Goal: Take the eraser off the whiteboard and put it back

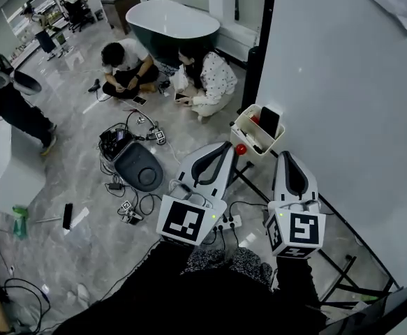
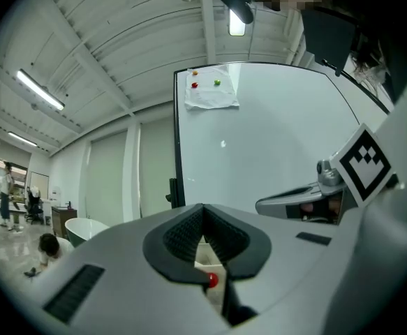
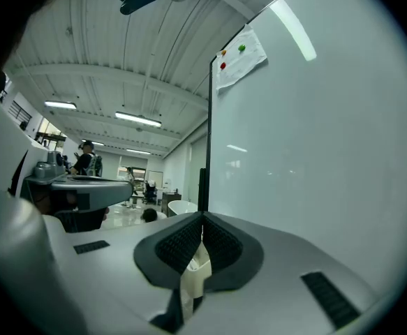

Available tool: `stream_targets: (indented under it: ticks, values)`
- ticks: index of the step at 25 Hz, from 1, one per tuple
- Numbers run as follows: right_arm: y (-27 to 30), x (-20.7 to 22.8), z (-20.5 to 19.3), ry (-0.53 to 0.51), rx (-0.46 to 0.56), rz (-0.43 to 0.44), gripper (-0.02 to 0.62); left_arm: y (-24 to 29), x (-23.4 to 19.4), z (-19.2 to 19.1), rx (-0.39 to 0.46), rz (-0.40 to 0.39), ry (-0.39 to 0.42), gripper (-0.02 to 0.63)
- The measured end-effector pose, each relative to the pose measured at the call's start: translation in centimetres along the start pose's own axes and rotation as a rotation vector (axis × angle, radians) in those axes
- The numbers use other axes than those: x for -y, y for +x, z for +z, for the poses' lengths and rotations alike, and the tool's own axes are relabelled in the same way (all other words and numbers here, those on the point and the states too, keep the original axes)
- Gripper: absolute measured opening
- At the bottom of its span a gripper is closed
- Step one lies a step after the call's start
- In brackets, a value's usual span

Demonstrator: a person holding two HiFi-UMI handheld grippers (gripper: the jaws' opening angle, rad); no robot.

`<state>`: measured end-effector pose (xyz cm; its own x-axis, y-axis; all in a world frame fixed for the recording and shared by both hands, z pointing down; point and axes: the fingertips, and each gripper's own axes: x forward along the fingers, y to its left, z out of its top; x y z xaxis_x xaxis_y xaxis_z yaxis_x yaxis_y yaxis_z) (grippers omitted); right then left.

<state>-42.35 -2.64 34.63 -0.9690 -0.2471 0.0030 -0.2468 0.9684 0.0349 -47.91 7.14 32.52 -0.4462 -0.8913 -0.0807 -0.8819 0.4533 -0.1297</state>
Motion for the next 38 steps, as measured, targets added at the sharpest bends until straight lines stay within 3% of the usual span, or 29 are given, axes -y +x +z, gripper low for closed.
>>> stream_targets:
  ticks: [13, 23, 25, 33, 38]
  values:
    - [4.3, -1.0, 1.5, -0.021, -0.021, -0.269, 0.011, 4.5, -4.2, 0.6, 0.041, -0.280, -0.053, 0.006]
    - [6.3, -1.2, -0.2, -0.009, -0.070, -0.402, 0.020, 6.5, -5.6, 0.1, 0.045, -0.413, -0.068, 0.006]
    - [6.9, -1.2, -0.6, 0.010, -0.090, -0.404, 0.088, 6.8, -5.8, 0.2, 0.047, -0.437, -0.070, 0.006]
    - [9.3, -0.4, -2.1, 0.007, -0.128, -0.461, 0.256, 7.9, -6.7, -0.1, 0.056, -0.490, -0.070, 0.006]
    - [11.2, 0.8, -3.4, -0.023, -0.173, -0.541, 0.267, 8.5, -7.2, -0.1, 0.057, -0.517, -0.067, 0.006]
